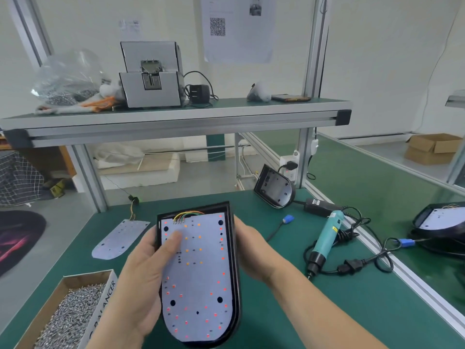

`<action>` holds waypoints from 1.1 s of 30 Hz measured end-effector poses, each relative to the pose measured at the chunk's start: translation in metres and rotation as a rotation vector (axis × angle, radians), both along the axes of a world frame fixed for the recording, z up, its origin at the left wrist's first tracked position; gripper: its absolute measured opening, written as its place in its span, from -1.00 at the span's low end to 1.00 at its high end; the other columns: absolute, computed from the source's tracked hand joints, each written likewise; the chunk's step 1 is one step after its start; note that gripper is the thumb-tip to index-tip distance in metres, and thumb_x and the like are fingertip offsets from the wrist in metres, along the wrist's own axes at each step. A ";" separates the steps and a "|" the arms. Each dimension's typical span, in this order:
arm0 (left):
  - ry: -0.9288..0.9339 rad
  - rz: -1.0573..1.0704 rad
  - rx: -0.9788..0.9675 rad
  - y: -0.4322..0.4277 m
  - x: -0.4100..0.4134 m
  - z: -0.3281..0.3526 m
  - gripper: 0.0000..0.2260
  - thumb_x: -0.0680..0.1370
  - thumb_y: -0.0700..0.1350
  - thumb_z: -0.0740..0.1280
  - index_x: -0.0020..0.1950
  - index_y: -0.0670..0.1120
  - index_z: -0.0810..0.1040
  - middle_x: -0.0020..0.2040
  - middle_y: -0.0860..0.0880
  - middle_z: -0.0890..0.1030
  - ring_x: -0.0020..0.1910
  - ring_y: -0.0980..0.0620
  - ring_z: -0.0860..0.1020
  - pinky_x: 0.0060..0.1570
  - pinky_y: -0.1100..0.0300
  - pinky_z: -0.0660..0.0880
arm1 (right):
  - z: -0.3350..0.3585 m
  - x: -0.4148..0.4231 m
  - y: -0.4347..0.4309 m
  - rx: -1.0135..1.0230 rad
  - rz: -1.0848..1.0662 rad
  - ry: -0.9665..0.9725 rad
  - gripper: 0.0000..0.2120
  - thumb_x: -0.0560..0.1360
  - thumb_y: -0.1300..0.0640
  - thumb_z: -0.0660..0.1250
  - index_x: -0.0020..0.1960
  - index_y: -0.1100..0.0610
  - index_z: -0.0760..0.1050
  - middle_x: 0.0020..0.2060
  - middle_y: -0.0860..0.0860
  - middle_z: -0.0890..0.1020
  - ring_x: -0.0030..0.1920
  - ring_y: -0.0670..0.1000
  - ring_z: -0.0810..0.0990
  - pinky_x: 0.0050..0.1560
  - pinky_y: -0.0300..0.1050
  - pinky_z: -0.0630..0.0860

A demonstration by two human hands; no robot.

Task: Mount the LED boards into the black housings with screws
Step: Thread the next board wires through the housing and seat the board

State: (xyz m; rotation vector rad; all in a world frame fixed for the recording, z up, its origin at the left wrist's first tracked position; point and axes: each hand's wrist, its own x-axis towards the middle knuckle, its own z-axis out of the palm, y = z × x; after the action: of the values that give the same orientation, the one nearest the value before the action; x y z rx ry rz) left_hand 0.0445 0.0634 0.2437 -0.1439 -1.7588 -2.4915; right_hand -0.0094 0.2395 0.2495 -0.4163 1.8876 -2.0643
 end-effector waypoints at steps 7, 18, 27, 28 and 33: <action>-0.085 -0.109 0.202 0.004 0.010 0.000 -0.73 0.44 -0.11 0.38 0.13 -0.04 0.63 0.17 -0.19 0.67 0.00 -0.17 0.69 -0.13 -0.11 0.65 | 0.001 0.000 0.006 0.147 -0.039 0.327 -0.69 0.46 0.15 0.23 -0.21 -0.20 0.65 -0.26 -0.26 0.66 -0.23 -0.26 0.56 -0.09 -0.27 0.52; -0.011 0.071 0.014 0.004 0.002 0.011 -0.63 0.46 -0.08 0.41 0.27 -0.05 0.51 0.10 -0.22 0.68 -0.03 -0.18 0.69 -0.17 0.05 0.64 | 0.003 0.013 0.015 0.227 -0.139 0.505 -0.71 0.51 -0.07 0.41 0.20 -0.24 0.45 0.05 -0.23 0.67 0.06 -0.19 0.64 0.04 -0.36 0.52; 0.034 -0.109 -0.095 0.005 0.016 -0.007 -0.53 0.56 0.02 0.37 0.41 0.38 0.39 0.26 0.16 0.62 0.25 0.15 0.58 0.21 0.11 0.49 | -0.003 0.019 0.009 -0.317 -0.355 0.019 -0.82 0.63 -0.03 0.29 -0.01 -0.04 0.65 -0.01 0.00 0.73 -0.08 -0.04 0.68 0.08 0.01 0.60; 0.068 -0.048 -0.169 0.007 0.016 -0.008 -0.58 0.60 -0.03 0.34 0.37 0.40 0.42 0.23 0.20 0.63 0.22 0.20 0.59 0.17 0.17 0.50 | -0.004 0.018 0.008 -0.322 -0.391 0.015 -0.82 0.64 -0.03 0.29 -0.02 -0.04 0.65 0.00 -0.01 0.73 -0.07 -0.04 0.67 0.11 0.02 0.59; 0.154 0.133 -0.293 0.023 0.015 -0.018 -0.57 0.55 -0.15 0.36 0.24 0.37 0.53 0.23 0.18 0.64 0.20 0.17 0.60 0.11 0.13 0.50 | -0.007 0.025 0.006 -0.386 -0.330 -0.007 -0.81 0.59 -0.11 0.30 0.05 -0.05 0.63 0.08 -0.03 0.72 -0.01 -0.04 0.70 -0.08 -0.10 0.66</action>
State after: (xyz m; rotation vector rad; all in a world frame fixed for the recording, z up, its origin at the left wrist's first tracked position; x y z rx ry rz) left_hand 0.0591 0.0859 0.2262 -0.2238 -1.9843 -2.0628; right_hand 0.0152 0.2455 0.2429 -0.1893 1.6376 -2.6558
